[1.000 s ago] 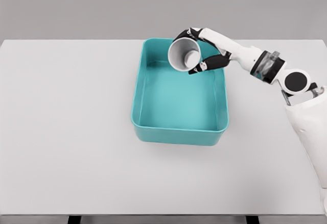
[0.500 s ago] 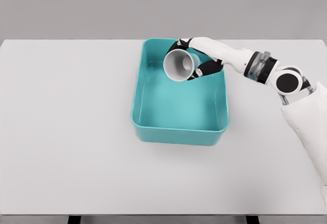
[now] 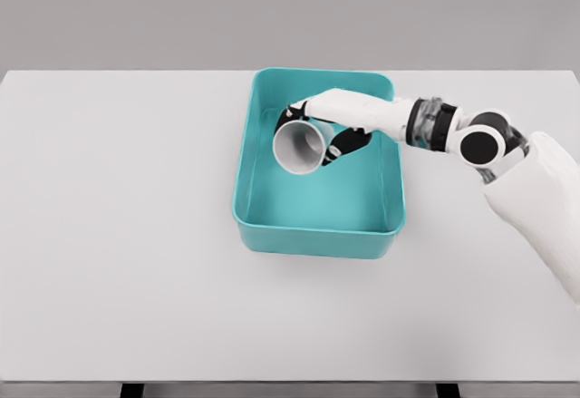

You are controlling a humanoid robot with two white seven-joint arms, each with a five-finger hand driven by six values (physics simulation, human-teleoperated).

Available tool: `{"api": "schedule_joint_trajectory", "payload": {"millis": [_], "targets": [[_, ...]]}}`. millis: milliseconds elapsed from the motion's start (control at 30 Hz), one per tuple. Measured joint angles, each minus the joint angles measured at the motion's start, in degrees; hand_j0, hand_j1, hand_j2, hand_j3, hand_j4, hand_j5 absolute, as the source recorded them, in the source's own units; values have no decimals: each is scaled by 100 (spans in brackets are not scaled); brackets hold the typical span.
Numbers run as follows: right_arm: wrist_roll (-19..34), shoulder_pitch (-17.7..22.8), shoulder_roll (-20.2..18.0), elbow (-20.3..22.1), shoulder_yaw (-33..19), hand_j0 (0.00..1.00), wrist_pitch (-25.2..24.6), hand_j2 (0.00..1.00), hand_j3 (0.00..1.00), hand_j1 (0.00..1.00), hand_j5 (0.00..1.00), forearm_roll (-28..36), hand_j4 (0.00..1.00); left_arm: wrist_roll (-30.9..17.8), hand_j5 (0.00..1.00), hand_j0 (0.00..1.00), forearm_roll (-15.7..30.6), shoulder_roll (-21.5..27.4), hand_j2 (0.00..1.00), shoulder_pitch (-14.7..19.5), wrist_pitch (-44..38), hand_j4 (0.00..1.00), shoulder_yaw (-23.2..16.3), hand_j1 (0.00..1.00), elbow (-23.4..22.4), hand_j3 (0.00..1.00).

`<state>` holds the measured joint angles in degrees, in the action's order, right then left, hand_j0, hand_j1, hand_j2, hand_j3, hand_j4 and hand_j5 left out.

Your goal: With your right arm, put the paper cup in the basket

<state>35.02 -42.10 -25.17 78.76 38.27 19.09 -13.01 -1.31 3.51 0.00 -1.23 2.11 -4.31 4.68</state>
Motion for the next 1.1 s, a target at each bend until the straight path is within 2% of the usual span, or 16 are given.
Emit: {"api": "schedule_joint_trajectory", "payload": {"millis": [133,333,367,433,533,833,900,1100], "targets": [[1,-53,-90,-19,345,56,-3,56,56,56,56,-93,56,-1,100,100,0,0,100,0,0,100,0,100,-1,100],[1,-70,-115,-69,555,57,-8,57,57,57,57,-286,57,0,100,100,0,0,100,0,0,100,0,100,1,100],[1,-70,-116,-72,567,59,-10,59,59,59,59,-309,59,-1,100,100,0,0,100,0,0,100,0,100,1,100],[0,-79,-97,-69,582,75,-35,75,75,75,75,-466,75,0,100,100,0,0,100,0,0,100,0,100,2,100],[0,-88,-59,-66,592,80,-67,80,80,80,80,-685,80,0,100,100,0,0,100,0,0,100,0,100,0,100],[0,-88,-55,-26,590,80,-83,80,80,80,80,-809,80,0,100,100,0,0,100,0,0,100,0,100,3,100],[0,-88,-60,-14,590,87,-85,87,87,87,87,-812,87,0,100,100,0,0,100,0,0,100,0,100,2,100],[0,-141,-62,3,575,89,-90,89,89,89,89,-813,89,0,100,100,0,0,100,0,0,100,0,100,2,100]]}}
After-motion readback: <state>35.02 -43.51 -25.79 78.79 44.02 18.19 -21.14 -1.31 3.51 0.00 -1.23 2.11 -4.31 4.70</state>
